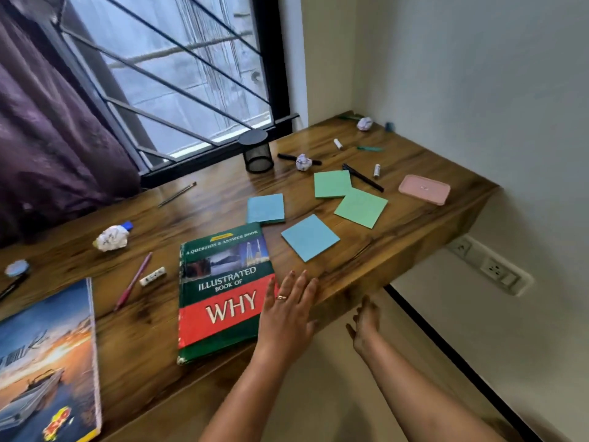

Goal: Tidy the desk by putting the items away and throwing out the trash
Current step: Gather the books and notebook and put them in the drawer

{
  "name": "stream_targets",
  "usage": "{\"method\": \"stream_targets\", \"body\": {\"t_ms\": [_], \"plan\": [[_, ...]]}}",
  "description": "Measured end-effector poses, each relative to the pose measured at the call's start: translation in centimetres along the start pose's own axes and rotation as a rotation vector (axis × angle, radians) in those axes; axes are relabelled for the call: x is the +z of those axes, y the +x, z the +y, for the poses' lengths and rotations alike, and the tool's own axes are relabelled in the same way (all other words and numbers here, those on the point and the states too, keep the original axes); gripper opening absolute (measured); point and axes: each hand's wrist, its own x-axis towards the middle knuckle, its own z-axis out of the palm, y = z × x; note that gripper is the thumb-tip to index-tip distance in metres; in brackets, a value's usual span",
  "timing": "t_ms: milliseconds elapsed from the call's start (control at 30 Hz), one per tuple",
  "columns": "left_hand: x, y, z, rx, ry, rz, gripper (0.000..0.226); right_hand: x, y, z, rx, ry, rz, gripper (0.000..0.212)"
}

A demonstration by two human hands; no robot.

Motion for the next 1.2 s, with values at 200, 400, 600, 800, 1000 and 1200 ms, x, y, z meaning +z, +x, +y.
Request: {"method": "stream_targets", "body": {"t_ms": [200, 400, 600, 800, 1000, 1200], "plan": [[0.8, 3.8, 0.5, -0.045, 0.107, -0.091, 0.071, 0.5, 2.7, -1.6, 0.12, 0.198, -0.224, 0.06], [1.6, 4.2, 0.8, -0.018, 0.148, -0.061, 0.075, 0.0, 5.3, -1.9, 0.251, 0.207, -0.249, 0.079], [1.5, 4.2, 0.8, -0.022, 0.231, -0.069, 0.08, -0.8, 5.9, -2.6, 0.289, 0.136, -0.292, 0.077], [1.7, 4.1, 0.7, -0.018, 0.235, -0.029, 0.077, -0.8, 5.3, -2.2, 0.259, 0.097, -0.286, 0.077], [2.2, 4.3, 0.5, -0.016, 0.219, 0.032, 0.076, -3.5, 4.1, -0.7, 0.223, 0.16, -0.235, 0.077], [2.4, 2.0, 2.2, -0.115, 0.09, 0.046, 0.076, -10.3, 2.8, 2.1, 0.225, 0.177, -0.087, 0.074]]}}
